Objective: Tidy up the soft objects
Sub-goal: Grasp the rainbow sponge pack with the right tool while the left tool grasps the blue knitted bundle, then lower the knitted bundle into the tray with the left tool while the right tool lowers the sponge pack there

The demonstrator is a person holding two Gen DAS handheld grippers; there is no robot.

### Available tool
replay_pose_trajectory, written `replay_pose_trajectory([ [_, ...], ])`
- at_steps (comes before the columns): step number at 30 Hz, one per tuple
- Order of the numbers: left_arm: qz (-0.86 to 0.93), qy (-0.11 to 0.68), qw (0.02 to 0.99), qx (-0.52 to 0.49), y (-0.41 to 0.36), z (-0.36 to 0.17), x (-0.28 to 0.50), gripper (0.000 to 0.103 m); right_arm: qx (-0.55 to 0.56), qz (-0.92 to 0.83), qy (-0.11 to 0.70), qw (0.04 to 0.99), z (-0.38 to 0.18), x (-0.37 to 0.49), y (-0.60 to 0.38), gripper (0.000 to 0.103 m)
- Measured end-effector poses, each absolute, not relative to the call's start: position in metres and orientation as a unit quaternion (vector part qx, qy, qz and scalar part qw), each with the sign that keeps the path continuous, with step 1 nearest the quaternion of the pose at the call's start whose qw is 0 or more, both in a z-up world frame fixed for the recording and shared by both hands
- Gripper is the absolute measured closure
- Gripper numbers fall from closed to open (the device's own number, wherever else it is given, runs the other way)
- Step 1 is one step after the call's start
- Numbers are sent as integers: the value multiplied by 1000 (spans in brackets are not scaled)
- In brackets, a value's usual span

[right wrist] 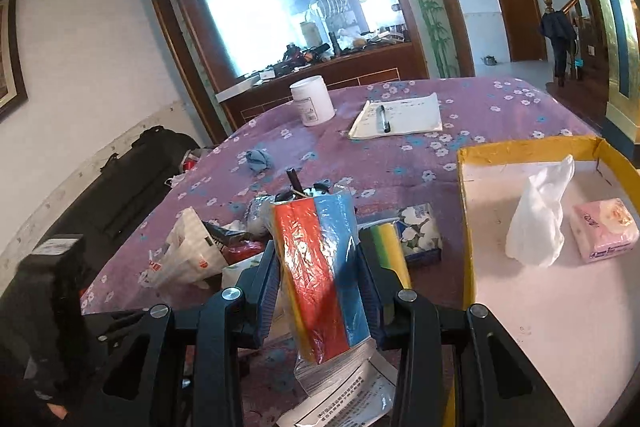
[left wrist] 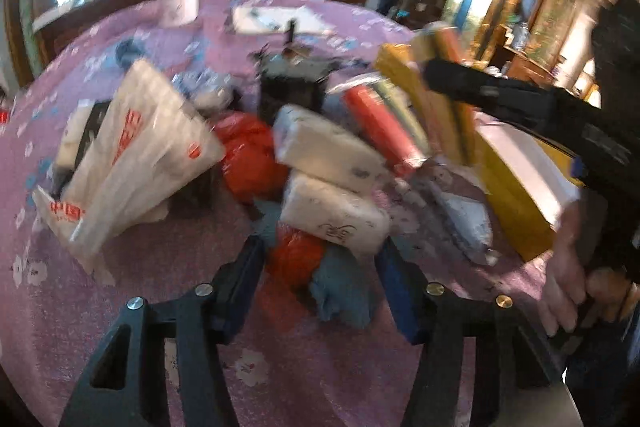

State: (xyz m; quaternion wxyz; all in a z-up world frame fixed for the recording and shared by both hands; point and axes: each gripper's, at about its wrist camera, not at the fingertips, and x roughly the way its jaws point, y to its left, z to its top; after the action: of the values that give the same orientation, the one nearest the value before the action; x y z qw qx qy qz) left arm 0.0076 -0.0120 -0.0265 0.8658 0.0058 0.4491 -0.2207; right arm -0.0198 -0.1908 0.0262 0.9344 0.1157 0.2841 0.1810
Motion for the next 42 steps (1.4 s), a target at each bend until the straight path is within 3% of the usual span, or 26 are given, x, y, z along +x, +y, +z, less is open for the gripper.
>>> replay_pose_trajectory([
  [3, -222, 459, 860, -14, -7, -30, 12, 49, 113, 185, 280, 935, 28, -23, -190, 63],
  [5, -216, 456, 864, -3, -10, -31, 11, 61, 114, 186, 278, 935, 28, -23, -190, 63],
  [8, -222, 452, 864, -15, -7, -29, 10, 65, 118, 189, 276, 935, 28, -23, -192, 63],
  [16, -243, 345, 905, -46, 6, 6, -14, 65, 120, 195, 270, 935, 30, -26, -192, 63],
  [30, -246, 337, 908, -43, 3, 8, -18, 65, 116, 188, 265, 939, 31, -29, -192, 63],
  [42, -256, 335, 906, -35, -21, 28, -24, 65, 176, 165, 239, 941, 47, -54, -236, 63],
])
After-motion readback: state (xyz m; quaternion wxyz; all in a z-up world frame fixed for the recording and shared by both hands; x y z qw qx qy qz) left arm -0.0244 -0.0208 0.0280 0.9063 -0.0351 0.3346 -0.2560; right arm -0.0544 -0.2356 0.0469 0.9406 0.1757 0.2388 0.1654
